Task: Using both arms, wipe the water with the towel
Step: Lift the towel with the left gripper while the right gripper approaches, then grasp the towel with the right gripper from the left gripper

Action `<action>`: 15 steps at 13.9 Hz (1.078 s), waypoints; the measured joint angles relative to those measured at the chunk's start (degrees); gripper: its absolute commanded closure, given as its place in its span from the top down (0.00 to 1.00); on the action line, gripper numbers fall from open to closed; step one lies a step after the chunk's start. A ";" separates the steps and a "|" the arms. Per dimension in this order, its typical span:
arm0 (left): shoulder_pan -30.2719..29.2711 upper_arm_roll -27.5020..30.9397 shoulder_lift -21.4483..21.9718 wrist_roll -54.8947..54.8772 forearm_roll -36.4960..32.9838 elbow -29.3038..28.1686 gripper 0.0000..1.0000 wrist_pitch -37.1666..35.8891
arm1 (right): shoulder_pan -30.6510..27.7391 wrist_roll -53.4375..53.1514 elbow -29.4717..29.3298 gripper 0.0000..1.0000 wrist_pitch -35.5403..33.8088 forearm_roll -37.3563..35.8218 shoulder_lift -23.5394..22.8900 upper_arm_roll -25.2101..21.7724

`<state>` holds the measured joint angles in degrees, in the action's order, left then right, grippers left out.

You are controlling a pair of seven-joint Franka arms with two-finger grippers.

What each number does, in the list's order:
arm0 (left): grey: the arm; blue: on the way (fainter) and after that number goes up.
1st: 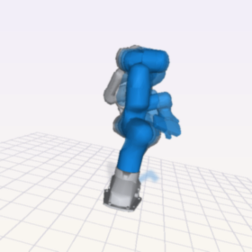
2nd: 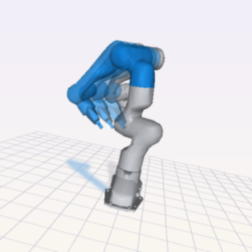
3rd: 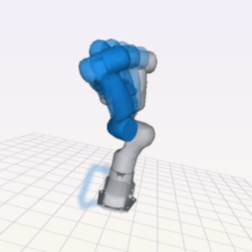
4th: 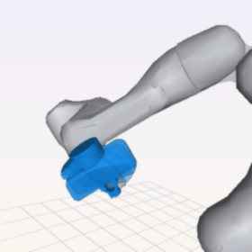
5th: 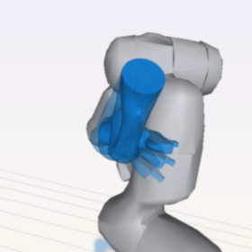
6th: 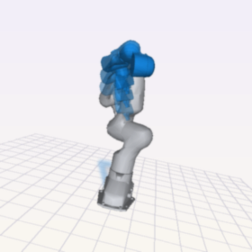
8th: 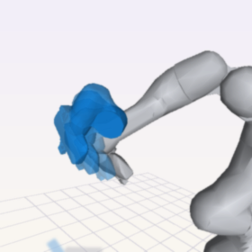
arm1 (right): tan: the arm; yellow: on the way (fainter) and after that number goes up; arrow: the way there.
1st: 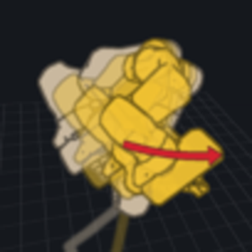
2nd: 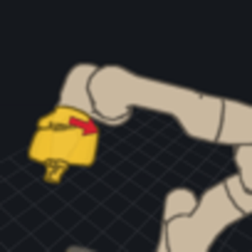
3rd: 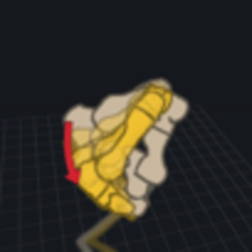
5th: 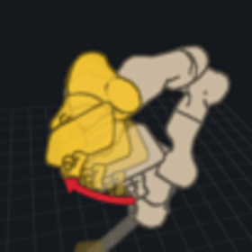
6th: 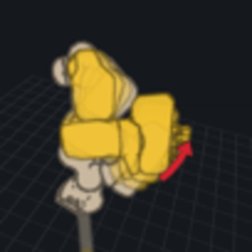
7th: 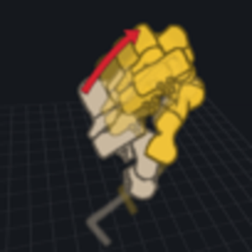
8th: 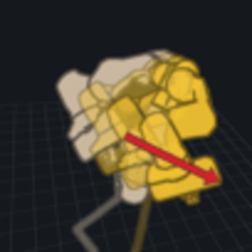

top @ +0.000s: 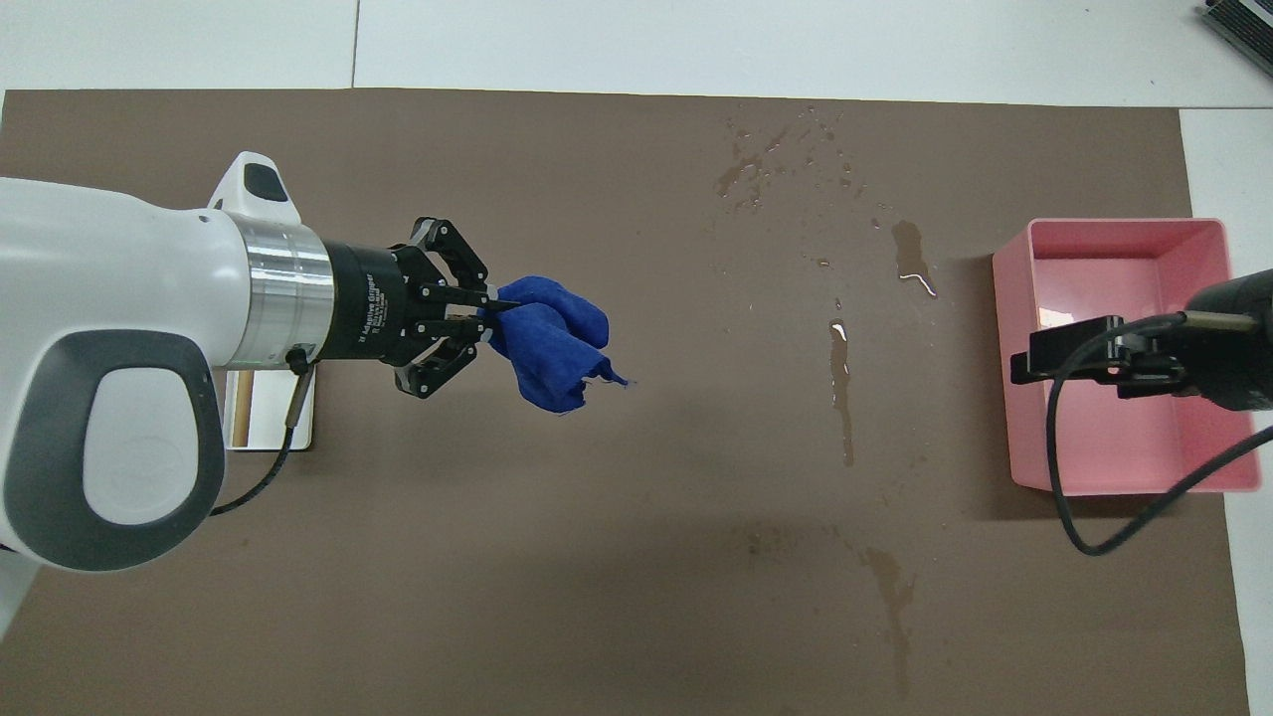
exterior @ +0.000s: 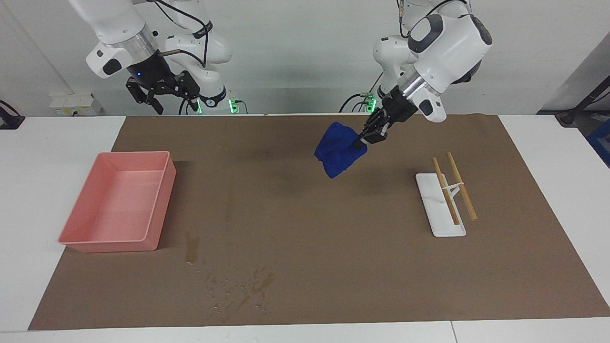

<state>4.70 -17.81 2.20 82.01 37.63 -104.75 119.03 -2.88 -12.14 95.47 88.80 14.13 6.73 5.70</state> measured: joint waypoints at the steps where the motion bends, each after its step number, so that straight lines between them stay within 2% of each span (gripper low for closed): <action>1: 1.95 -0.04 -0.05 4.26 0.24 -0.06 0.00 2.65 | 0.01 -3.54 1.72 1.00 2.27 3.05 0.52 0.02; 5: 8.17 -0.21 -0.27 17.33 0.28 -1.06 0.00 10.89 | 0.01 -19.08 5.68 1.00 5.84 14.88 1.54 0.03; 9: 10.04 -0.15 -0.38 20.74 0.84 -1.28 0.00 12.96 | 0.31 -33.80 8.52 1.00 9.15 24.35 2.30 0.21; 12: 11.57 -0.14 -0.44 22.75 1.76 -1.27 0.00 14.47 | 0.52 -40.00 11.54 1.00 12.85 30.73 2.51 0.56; 15: 14.73 -0.16 -0.49 26.63 1.88 -1.26 0.00 19.17 | 3.91 -42.89 15.08 1.00 18.79 32.98 2.53 0.76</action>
<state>19.43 -17.97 1.70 108.64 39.51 -106.01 138.20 1.03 -55.03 110.54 107.59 47.11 9.25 6.46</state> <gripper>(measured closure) 0.903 0.000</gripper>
